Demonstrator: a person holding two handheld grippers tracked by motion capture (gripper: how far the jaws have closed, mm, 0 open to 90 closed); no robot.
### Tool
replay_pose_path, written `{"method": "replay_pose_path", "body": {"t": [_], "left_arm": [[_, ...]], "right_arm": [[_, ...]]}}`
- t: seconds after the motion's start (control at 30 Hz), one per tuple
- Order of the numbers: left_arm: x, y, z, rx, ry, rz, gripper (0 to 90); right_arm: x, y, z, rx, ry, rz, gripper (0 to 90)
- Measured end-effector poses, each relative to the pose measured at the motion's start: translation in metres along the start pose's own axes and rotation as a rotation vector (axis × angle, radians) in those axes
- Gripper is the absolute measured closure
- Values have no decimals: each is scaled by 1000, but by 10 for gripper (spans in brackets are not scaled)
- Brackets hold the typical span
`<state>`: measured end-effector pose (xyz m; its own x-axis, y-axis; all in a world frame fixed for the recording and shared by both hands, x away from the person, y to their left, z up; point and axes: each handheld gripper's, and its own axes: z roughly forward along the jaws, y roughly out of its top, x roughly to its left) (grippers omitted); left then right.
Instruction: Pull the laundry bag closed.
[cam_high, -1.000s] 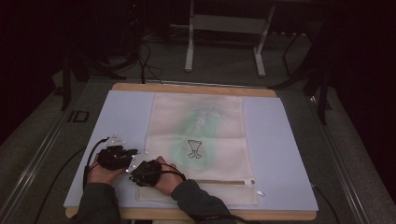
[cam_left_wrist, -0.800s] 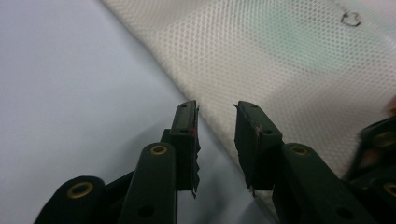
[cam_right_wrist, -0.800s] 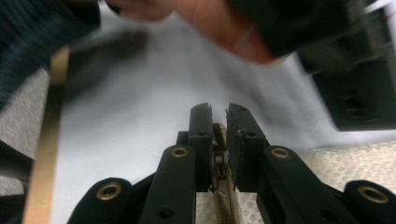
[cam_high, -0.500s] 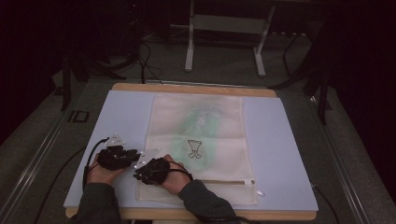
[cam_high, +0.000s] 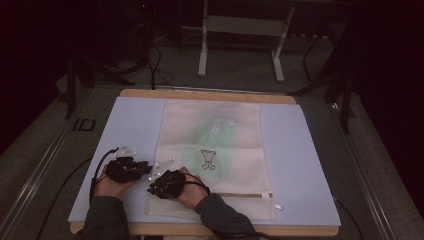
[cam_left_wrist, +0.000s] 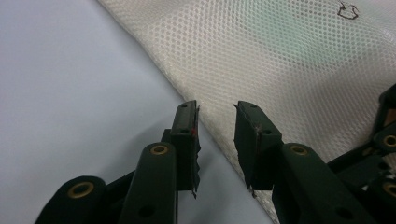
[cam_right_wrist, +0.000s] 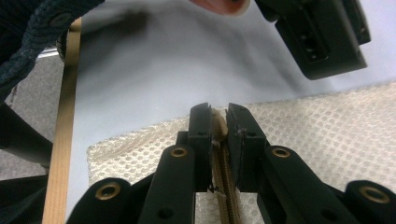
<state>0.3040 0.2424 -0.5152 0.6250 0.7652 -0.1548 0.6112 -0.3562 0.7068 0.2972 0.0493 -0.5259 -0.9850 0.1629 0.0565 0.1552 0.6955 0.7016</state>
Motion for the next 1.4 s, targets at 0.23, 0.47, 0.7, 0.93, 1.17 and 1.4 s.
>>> {"method": "replay_pose_path", "body": {"t": [0.23, 0.47, 0.7, 0.93, 1.17, 1.4], "left_arm": [[-2, 0, 0, 8, -14, 8, 738], [-7, 0, 2, 34, -46, 35, 796], [-16, 1, 8, 92, -95, 85, 891], [-18, -2, 13, 157, -108, 80, 895], [-23, -5, 12, 189, -100, 86, 896], [-26, -6, 10, 198, -73, 47, 900]], "right_arm": [[4, -2, 2, 11, -9, -12, 816], [6, -6, 3, 11, -27, -29, 817], [7, -8, 4, 3, -38, -36, 817], [8, -9, 4, -1, -46, -40, 817], [14, -6, 4, 21, -83, -81, 817], [14, -10, 3, 1, -81, -71, 821]]}}
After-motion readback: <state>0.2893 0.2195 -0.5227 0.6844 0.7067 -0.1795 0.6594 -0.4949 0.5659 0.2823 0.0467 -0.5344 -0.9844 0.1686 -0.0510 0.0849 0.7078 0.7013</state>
